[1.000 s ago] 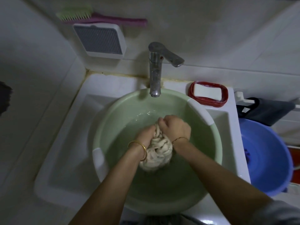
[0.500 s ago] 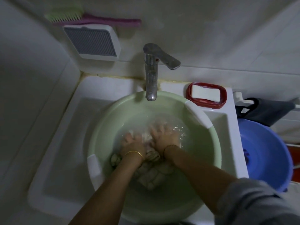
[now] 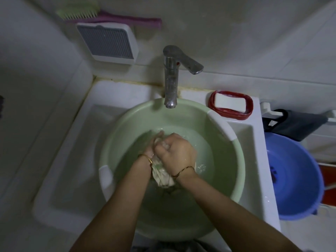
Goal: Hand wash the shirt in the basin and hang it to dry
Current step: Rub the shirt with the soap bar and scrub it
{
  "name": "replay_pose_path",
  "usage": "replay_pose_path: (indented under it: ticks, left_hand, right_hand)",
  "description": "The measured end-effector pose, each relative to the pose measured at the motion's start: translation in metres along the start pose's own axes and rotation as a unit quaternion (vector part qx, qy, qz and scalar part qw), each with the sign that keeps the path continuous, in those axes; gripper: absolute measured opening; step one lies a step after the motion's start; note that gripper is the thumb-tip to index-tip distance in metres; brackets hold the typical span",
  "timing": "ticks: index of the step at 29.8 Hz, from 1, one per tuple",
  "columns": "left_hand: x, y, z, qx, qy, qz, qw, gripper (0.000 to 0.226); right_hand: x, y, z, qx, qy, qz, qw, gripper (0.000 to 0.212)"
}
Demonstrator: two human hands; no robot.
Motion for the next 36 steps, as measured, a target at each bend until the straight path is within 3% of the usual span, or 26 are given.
replay_pose_path:
  ticks: [3,6,8,10,12,13,16,17,19,21,23,25,26,28,30,32,34,36]
  left_hand:
    - [-0.009,-0.009,-0.005,-0.031,0.053,-0.058,0.996,0.040]
    - [-0.008,-0.013,-0.001,-0.008,0.172,-0.102,0.980,0.037]
    - [0.006,-0.010,-0.005,-0.036,0.266,-0.150,0.952,0.041]
    - [0.030,-0.020,-0.023,-0.102,0.327,-0.255,0.904,0.051]
    - [0.044,-0.030,-0.032,-0.136,0.368,-0.314,0.865,0.044]
    - [0.046,-0.030,-0.030,-0.129,0.424,-0.327,0.834,0.045]
    - [0.035,-0.040,-0.026,-0.136,0.640,-0.401,0.642,0.051]
    - [0.028,-0.038,-0.027,-0.171,0.658,-0.393,0.619,0.049]
    - [0.017,-0.022,-0.017,-0.178,0.682,-0.289,0.648,0.055]
    - [0.017,-0.003,0.009,-0.080,0.729,-0.177,0.656,0.076]
    - [0.025,0.006,0.034,-0.006,0.782,-0.152,0.604,0.087]
    - [0.031,0.011,0.045,0.008,0.816,-0.156,0.557,0.091]
    - [0.032,0.012,0.046,0.003,0.820,-0.159,0.551,0.091]
    - [0.030,0.012,0.036,-0.024,0.800,-0.163,0.576,0.081]
    - [0.024,0.006,0.018,-0.057,0.767,-0.154,0.620,0.062]
    - [0.021,-0.004,0.002,-0.080,0.716,-0.135,0.680,0.047]
    - [0.024,-0.016,-0.015,-0.105,0.627,-0.139,0.760,0.037]
    - [0.027,-0.027,-0.031,-0.130,0.536,-0.162,0.818,0.034]
  right_hand:
    - [0.005,0.004,-0.009,-0.017,-0.001,-0.015,1.000,0.036]
    - [0.009,0.022,-0.043,-0.098,-0.023,0.018,0.995,0.030]
    - [0.007,0.031,-0.063,-0.117,-0.063,0.083,0.988,0.033]
    - [0.003,0.032,-0.072,-0.116,-0.064,0.152,0.979,0.046]
    - [0.003,0.028,-0.075,-0.091,-0.069,0.179,0.977,0.052]
    - [0.007,0.027,-0.073,-0.063,-0.106,0.174,0.977,0.052]
    - [0.009,0.023,-0.063,0.022,-0.245,0.171,0.954,0.056]
    - [0.001,0.020,-0.063,0.025,-0.248,0.202,0.947,0.061]
    - [-0.026,0.010,-0.069,0.004,-0.254,0.297,0.921,0.079]
    - [-0.052,-0.006,-0.074,-0.002,-0.311,0.373,0.874,0.095]
    - [-0.072,-0.020,-0.075,0.028,-0.370,0.410,0.833,0.101]
    - [-0.082,-0.028,-0.077,0.068,-0.406,0.419,0.809,0.097]
    - [-0.084,-0.027,-0.080,0.082,-0.408,0.417,0.808,0.092]
    - [-0.075,-0.015,-0.085,0.076,-0.373,0.401,0.833,0.078]
    - [-0.056,0.003,-0.087,0.035,-0.276,0.378,0.883,0.062]
    - [-0.041,0.012,-0.084,0.023,-0.184,0.389,0.903,0.058]
    - [-0.028,0.011,-0.079,0.021,-0.175,0.390,0.904,0.067]
    - [-0.006,0.014,-0.068,0.028,-0.239,0.300,0.923,0.065]
Point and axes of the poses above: each hand's wrist, its own y-axis towards the middle knuckle, its own x-axis out of the back of the hand, z = x × y, the point moved 7 cm from there along y, towards the middle knuckle, and after that the axes turned 13 degrees about x, right-handed, at the moved point
